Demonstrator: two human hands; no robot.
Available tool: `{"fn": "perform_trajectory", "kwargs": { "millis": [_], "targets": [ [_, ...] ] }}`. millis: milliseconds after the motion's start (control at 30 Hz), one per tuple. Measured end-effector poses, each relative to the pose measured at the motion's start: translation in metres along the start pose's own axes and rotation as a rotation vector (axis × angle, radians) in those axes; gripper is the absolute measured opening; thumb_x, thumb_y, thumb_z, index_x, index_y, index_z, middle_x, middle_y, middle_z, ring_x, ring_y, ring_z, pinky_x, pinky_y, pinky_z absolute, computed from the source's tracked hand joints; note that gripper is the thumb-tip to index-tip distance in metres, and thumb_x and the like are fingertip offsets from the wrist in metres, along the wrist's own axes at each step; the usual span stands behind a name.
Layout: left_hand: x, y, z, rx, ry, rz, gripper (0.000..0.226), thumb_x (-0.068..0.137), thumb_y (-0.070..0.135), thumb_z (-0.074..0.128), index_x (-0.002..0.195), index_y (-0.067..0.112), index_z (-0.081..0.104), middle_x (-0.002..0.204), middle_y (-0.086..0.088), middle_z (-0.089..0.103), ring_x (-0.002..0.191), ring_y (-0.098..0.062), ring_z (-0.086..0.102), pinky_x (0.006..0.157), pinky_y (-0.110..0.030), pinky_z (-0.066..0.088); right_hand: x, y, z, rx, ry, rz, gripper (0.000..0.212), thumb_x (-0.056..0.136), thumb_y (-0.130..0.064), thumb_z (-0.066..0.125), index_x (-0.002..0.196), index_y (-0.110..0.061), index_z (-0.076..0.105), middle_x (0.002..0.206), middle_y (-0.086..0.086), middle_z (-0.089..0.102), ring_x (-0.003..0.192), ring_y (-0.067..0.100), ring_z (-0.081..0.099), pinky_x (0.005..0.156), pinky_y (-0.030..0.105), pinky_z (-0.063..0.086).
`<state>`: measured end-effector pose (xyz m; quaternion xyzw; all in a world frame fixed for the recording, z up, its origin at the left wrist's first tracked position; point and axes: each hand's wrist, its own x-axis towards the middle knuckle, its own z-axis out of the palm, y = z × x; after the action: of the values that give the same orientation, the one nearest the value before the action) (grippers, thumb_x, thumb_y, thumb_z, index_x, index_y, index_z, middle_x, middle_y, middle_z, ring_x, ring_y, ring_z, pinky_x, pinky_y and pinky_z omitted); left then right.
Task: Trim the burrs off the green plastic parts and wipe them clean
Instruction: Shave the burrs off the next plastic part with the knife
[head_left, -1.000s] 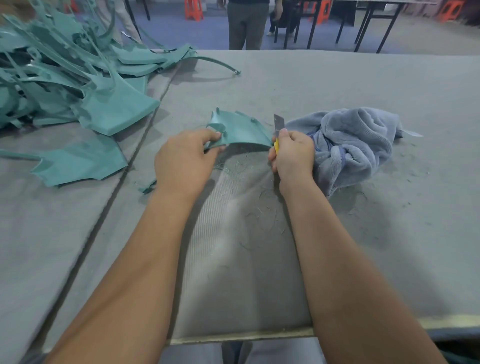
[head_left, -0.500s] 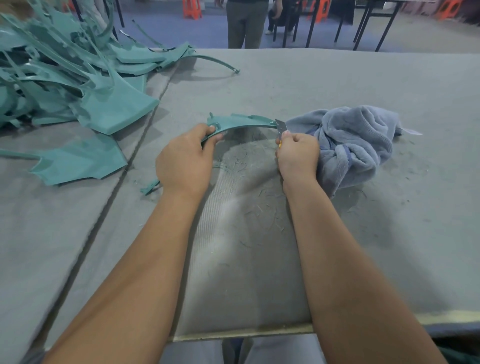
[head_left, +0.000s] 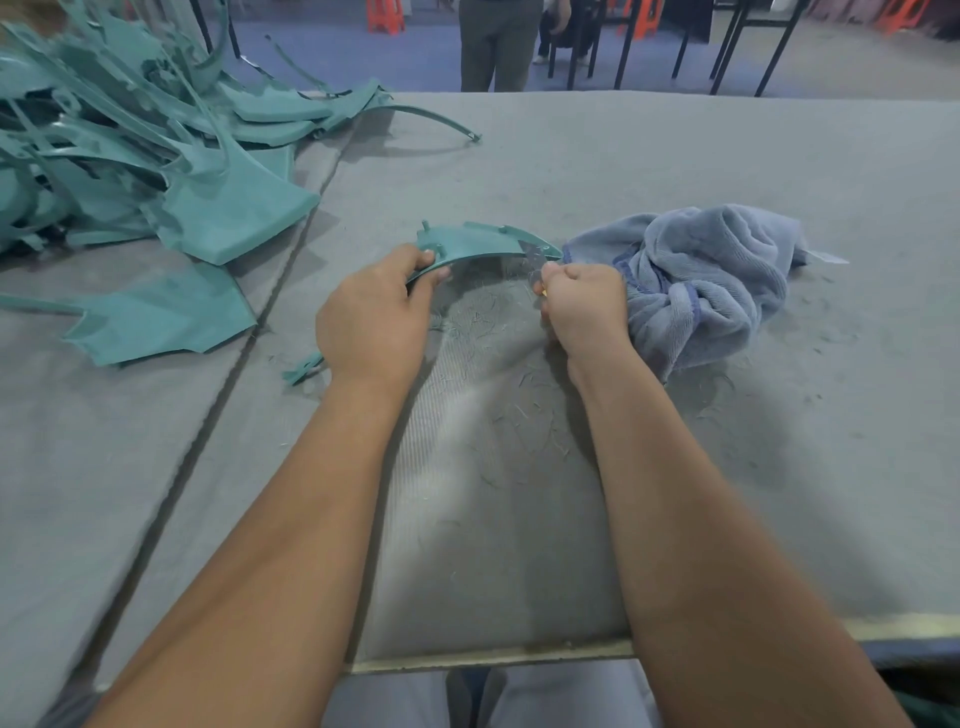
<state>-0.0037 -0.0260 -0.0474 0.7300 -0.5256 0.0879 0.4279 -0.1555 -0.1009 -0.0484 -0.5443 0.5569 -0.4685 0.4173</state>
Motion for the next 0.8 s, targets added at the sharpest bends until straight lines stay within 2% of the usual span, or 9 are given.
{"fn": "perform_trajectory", "kwargs": {
  "millis": [67,133,233,300,467,600,800],
  "targets": [
    [-0.0005,-0.0003,0.0004,0.004,-0.005,0.011,0.027,0.094,0.048,0.054,0.102,0.027,0.069,0.078,-0.003,0.068,0.067,-0.019,0.05,0.053,-0.028,0.025,-0.0007,0.0001,0.0001,0.0,-0.048,0.005,0.042,0.093,-0.017,0.053,0.051,-0.013,0.054,0.046,-0.003,0.043,0.05,0.017,0.036,0.061,0.033,0.033],
    [-0.0006,0.0001,0.0009,0.01,-0.012,0.002,0.028,0.094,0.049,0.054,0.103,0.028,0.069,0.08,-0.003,0.069,0.071,-0.023,0.055,0.055,-0.029,0.028,-0.0027,0.0002,0.0011,0.013,-0.054,-0.002,0.041,0.094,-0.018,0.052,0.054,-0.01,0.053,0.044,-0.005,0.044,0.049,0.016,0.037,0.06,0.033,0.032],
    [-0.0002,0.0012,0.0012,0.002,-0.006,-0.031,0.028,0.093,0.05,0.053,0.102,0.029,0.069,0.079,-0.003,0.067,0.077,-0.027,0.059,0.057,-0.03,0.026,-0.0014,0.0019,0.0017,0.085,0.054,-0.006,0.028,0.095,-0.02,0.048,0.068,-0.011,0.052,0.058,0.008,0.04,0.06,0.021,0.033,0.061,0.036,0.028],
    [0.0002,0.0016,0.0007,0.003,0.0,-0.036,0.029,0.092,0.051,0.053,0.101,0.029,0.069,0.078,-0.003,0.067,0.077,-0.028,0.059,0.057,-0.03,0.026,0.001,0.0032,0.0013,0.086,0.122,0.005,0.026,0.093,-0.024,0.046,0.069,-0.014,0.051,0.064,0.01,0.038,0.064,0.023,0.033,0.061,0.037,0.029],
    [0.0001,0.0027,-0.0001,0.006,-0.005,-0.048,0.028,0.092,0.05,0.054,0.1,0.028,0.069,0.075,0.001,0.065,0.075,-0.025,0.057,0.053,-0.03,0.023,0.0052,0.0075,0.0053,0.006,0.134,-0.031,0.032,0.09,-0.024,0.049,0.059,-0.016,0.048,0.057,0.007,0.039,0.059,0.02,0.035,0.059,0.034,0.033],
    [-0.0007,0.0021,0.0011,-0.014,-0.006,-0.053,0.026,0.092,0.048,0.056,0.102,0.028,0.07,0.083,0.0,0.07,0.08,-0.025,0.06,0.058,-0.029,0.027,0.0063,0.0088,0.0085,-0.043,0.131,-0.045,0.04,0.09,-0.022,0.052,0.052,-0.02,0.039,0.047,-0.003,0.031,0.055,0.019,0.03,0.056,0.031,0.029],
    [0.0004,0.0009,0.0024,-0.013,-0.011,-0.05,0.026,0.093,0.049,0.055,0.101,0.028,0.069,0.083,0.0,0.07,0.079,-0.025,0.061,0.058,-0.029,0.029,0.0052,0.0065,0.0082,-0.044,0.112,-0.035,0.033,0.089,-0.021,0.051,0.056,-0.019,0.045,0.052,0.004,0.036,0.057,0.02,0.033,0.058,0.033,0.03]
  ]
}}
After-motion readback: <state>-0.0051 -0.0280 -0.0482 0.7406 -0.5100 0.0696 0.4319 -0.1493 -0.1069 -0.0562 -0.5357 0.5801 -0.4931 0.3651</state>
